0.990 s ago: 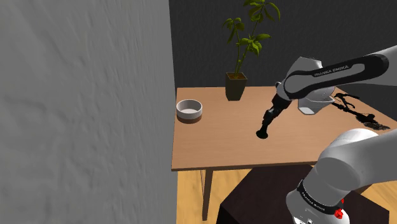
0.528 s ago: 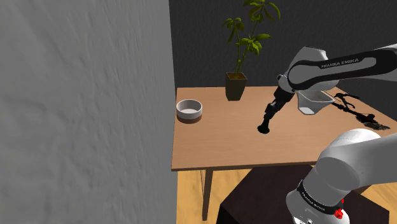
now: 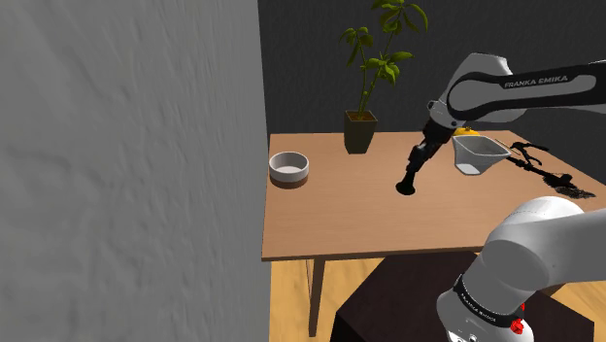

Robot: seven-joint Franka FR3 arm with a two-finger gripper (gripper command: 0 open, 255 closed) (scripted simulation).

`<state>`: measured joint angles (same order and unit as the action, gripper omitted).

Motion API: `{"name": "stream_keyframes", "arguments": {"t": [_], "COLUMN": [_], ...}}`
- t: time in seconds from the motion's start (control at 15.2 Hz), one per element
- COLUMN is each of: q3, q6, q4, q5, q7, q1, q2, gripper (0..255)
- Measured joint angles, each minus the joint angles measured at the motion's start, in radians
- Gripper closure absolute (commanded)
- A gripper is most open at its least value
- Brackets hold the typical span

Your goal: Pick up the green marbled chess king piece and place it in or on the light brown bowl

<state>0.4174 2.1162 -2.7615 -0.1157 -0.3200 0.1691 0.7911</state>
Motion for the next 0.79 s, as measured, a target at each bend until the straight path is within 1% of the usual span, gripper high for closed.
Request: {"name": "stream_keyframes", "arguments": {"t": [0.4, 0.53, 0.79], "q3": [-0.020, -0.033, -0.062], "q6": [-0.086, -0.068, -0.014], "q4": [0.060, 0.084, 0.172], "q5": [0.009, 0.028, 0.081], "q7": [0.011, 0.030, 0.076], "q1": [-0.002, -0.027, -0.101], "q2": [0.027, -0.013, -0.149], "gripper": [255, 255, 255]}}
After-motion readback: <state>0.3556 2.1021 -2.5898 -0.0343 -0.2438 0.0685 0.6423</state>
